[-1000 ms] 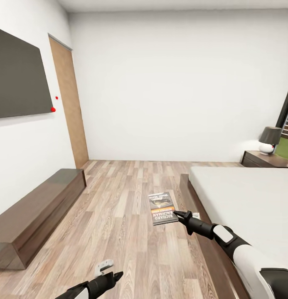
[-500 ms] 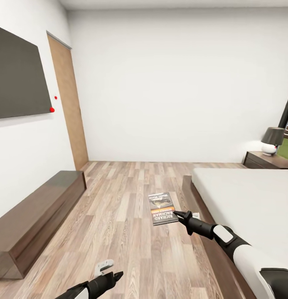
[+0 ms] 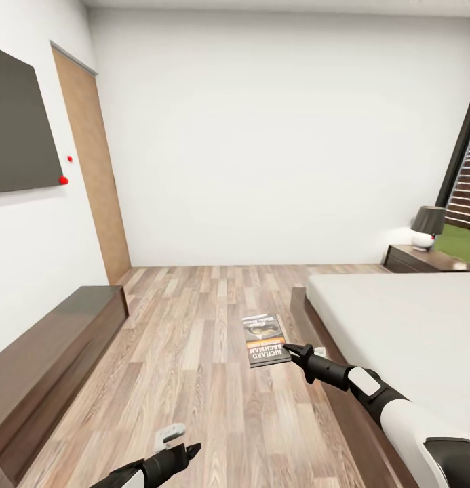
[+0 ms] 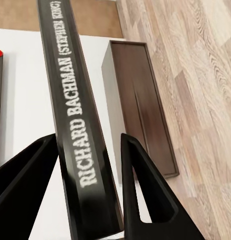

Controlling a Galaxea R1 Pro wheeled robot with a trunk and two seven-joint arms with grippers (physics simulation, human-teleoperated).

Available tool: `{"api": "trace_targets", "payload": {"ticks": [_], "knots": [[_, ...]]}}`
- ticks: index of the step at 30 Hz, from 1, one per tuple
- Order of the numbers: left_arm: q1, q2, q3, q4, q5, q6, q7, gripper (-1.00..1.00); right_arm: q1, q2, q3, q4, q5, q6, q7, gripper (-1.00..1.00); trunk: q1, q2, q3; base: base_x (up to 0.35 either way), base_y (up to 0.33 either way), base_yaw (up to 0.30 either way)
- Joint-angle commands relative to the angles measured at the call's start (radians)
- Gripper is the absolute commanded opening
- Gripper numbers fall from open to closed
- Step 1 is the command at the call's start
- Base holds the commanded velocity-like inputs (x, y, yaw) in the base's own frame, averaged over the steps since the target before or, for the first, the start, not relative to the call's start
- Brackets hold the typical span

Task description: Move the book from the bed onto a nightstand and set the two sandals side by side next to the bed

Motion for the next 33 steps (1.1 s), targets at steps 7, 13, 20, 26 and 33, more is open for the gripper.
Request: {"api": "trace_targets", "payload": {"ticks": [7,13,20,26,33], "knots": [[0.000,0.000,0.001,0.000,0.005,0.003,-0.004,1.00,-0.001,0.000,0.003,0.000,-0.005,0.004,0.002,-1.00,0.000,-0.001,-0.001,0.155,0.121,-0.085],[0.000,0.000,0.001,-0.001,0.006,0.003,-0.003,1.00,-0.001,0.000,0.003,0.000,-0.005,0.004,0.002,-1.00,0.000,-0.001,-0.001,0.155,0.106,-0.022],[0.000,0.000,0.002,0.000,0.005,0.003,-0.003,1.00,-0.001,0.000,0.003,0.000,-0.005,0.003,0.002,-1.00,0.000,-0.001,-0.001,0.155,0.085,-0.005],[0.000,0.000,0.001,-0.001,0.005,0.003,-0.003,1.00,-0.001,0.000,0.003,0.000,-0.004,0.002,0.001,-1.00,0.000,-0.001,-0.001,0.155,0.065,-0.001],[0.000,0.000,0.001,-0.001,0.005,0.003,-0.003,1.00,-0.001,0.000,0.003,0.000,-0.004,0.002,0.002,-1.00,0.000,-0.001,-0.001,0.155,0.018,0.000]]}}
